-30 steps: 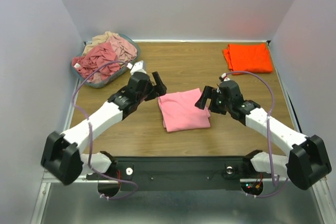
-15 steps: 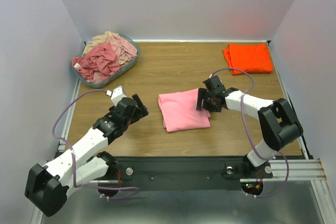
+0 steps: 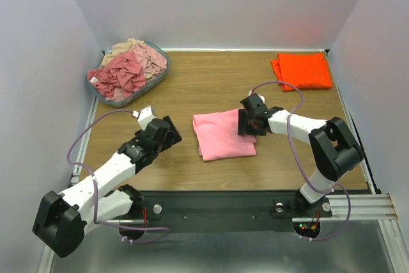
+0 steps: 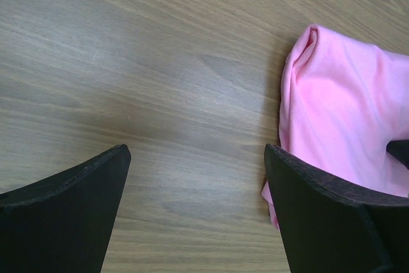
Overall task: Fold and stack the t-shirts
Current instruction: Neatly place the folded tshirt to the corner
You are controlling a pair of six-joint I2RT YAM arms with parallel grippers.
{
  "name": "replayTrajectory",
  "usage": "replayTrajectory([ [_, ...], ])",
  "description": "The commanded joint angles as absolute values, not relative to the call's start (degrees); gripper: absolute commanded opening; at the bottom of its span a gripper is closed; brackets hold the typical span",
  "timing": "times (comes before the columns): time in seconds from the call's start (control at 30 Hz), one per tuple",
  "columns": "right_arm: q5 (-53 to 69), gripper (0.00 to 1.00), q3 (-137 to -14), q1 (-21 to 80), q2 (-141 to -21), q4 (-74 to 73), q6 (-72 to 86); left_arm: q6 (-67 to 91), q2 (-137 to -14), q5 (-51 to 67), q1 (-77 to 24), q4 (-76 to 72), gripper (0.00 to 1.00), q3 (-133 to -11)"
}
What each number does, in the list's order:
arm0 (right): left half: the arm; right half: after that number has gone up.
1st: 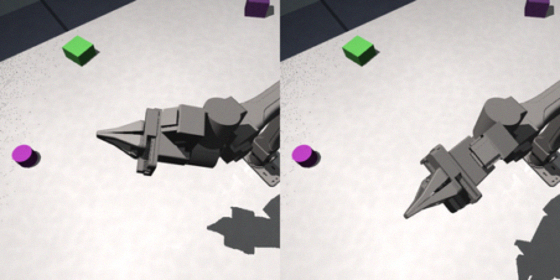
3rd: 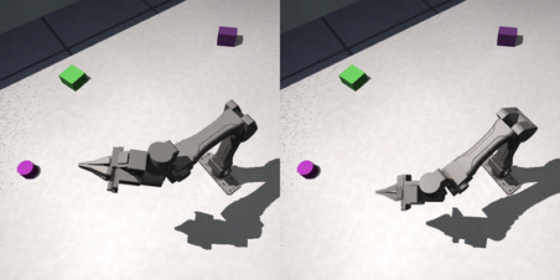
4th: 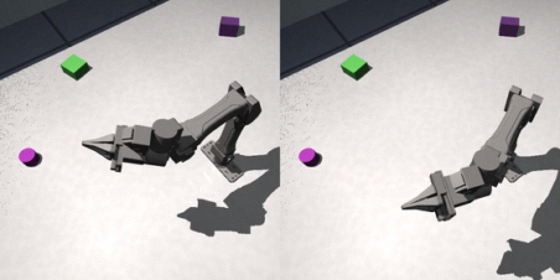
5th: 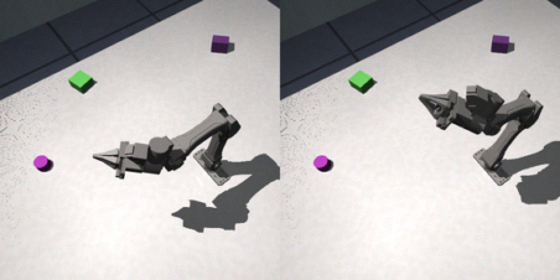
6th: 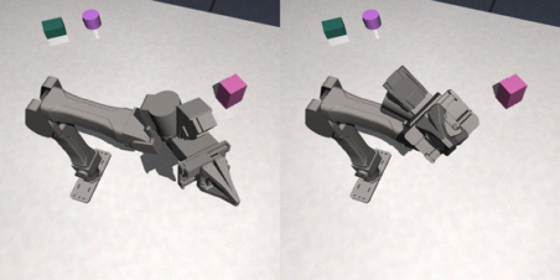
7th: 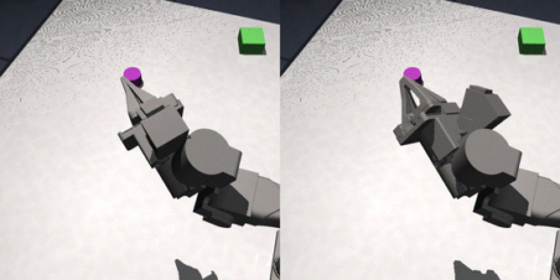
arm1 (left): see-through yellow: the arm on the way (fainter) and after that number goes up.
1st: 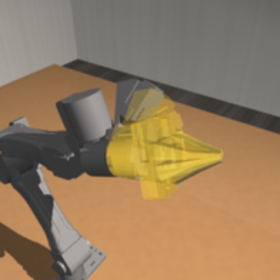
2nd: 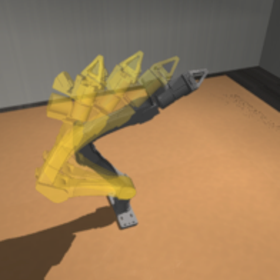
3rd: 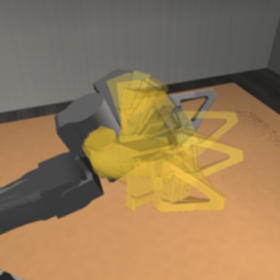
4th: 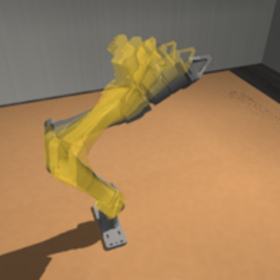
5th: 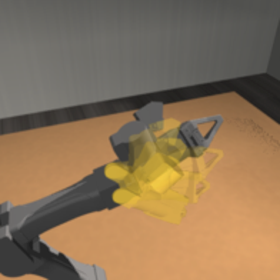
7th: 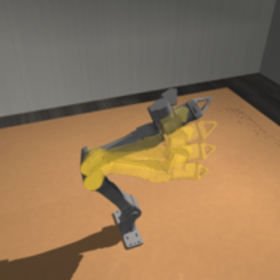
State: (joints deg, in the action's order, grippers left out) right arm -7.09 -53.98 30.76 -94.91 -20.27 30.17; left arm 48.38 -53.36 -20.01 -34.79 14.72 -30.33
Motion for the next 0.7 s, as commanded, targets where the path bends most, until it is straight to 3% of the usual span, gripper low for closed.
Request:
replayTrajectory([
  [0.0, -6.41, 0.69, -53.17, 34.27, -98.88, -19.25, 31.46, 48.52, -53.26, -21.45, -34.63, 12.39, 0.98, -29.18],
  [0.2, -10.02, 0.65, -52.91, 35.68, -101.16, -19.86, 33.83, 48.69, -52.21, -21.36, -34.63, 12.74, 0.98, -29.00],
  [0.37, -11.60, 0.54, -53.00, 37.35, -104.06, -20.21, 35.59, 48.96, -51.15, -21.44, -34.54, 12.92, 0.98, -28.83],
  [0.67, -17.66, 0.23, -54.75, 37.44, -107.05, -20.04, 36.65, 49.66, -49.66, -22.59, -34.45, 14.68, 0.98, -29.00],
])
